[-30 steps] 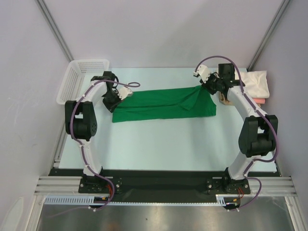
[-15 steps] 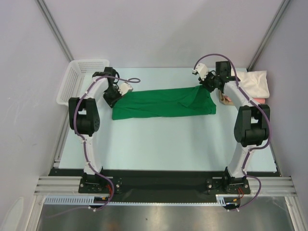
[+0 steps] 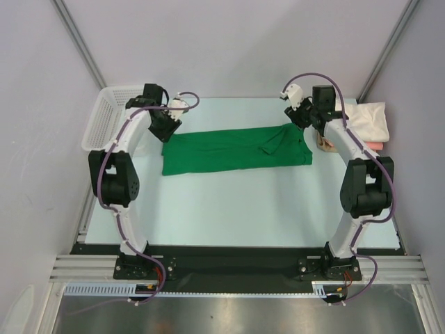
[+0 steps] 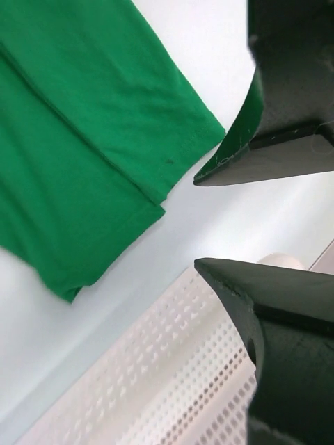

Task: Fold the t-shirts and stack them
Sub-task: Fold the tshirt

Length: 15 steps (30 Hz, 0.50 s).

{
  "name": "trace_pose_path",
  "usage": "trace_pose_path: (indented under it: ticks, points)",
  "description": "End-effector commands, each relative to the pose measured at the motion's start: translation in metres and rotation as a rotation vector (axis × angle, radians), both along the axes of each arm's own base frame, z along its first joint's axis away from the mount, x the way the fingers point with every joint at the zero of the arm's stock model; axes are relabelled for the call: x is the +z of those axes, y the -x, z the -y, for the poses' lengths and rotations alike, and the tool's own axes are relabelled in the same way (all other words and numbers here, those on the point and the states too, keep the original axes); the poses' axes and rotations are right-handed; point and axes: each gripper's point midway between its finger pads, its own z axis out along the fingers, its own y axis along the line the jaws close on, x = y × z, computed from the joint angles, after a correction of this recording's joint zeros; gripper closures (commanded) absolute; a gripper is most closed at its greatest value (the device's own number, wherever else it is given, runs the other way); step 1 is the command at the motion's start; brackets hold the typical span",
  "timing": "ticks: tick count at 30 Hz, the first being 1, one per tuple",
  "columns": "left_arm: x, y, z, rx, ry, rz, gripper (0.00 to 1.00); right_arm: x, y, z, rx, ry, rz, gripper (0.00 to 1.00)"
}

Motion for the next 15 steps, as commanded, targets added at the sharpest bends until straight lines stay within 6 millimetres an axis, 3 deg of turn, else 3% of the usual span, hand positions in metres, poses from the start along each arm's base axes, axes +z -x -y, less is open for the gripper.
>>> trace_pose_path:
  ticks: [1, 3, 5, 8, 9, 11, 15]
  points:
    - [0.027, 0.0, 0.036, -0.035, 0.067, 0.102, 0.49, 0.007, 0.028, -0.006, 0.021, -0.018, -0.029, 0.52]
    - [0.01, 0.009, 0.05, -0.057, 0.085, 0.035, 0.51, -0.011, 0.039, -0.013, 0.06, -0.036, -0.107, 0.54]
    - [-0.018, 0.02, 0.057, -0.051, 0.109, -0.061, 0.53, -0.044, 0.056, -0.015, 0.105, -0.017, -0.225, 0.55]
    - [-0.054, 0.029, 0.058, -0.023, 0.107, -0.149, 0.57, -0.079, 0.063, -0.016, 0.12, -0.002, -0.335, 0.57]
    - [-0.061, 0.031, 0.058, -0.021, 0.107, -0.169, 0.58, -0.076, 0.057, -0.018, 0.128, -0.021, -0.336, 0.58]
    - [-0.075, 0.035, 0.056, -0.005, 0.098, -0.197, 0.59, -0.093, 0.06, -0.02, 0.134, -0.035, -0.4, 0.58]
    - [-0.087, 0.041, 0.053, 0.025, 0.09, -0.229, 0.6, -0.107, 0.058, -0.029, 0.173, -0.035, -0.448, 0.59]
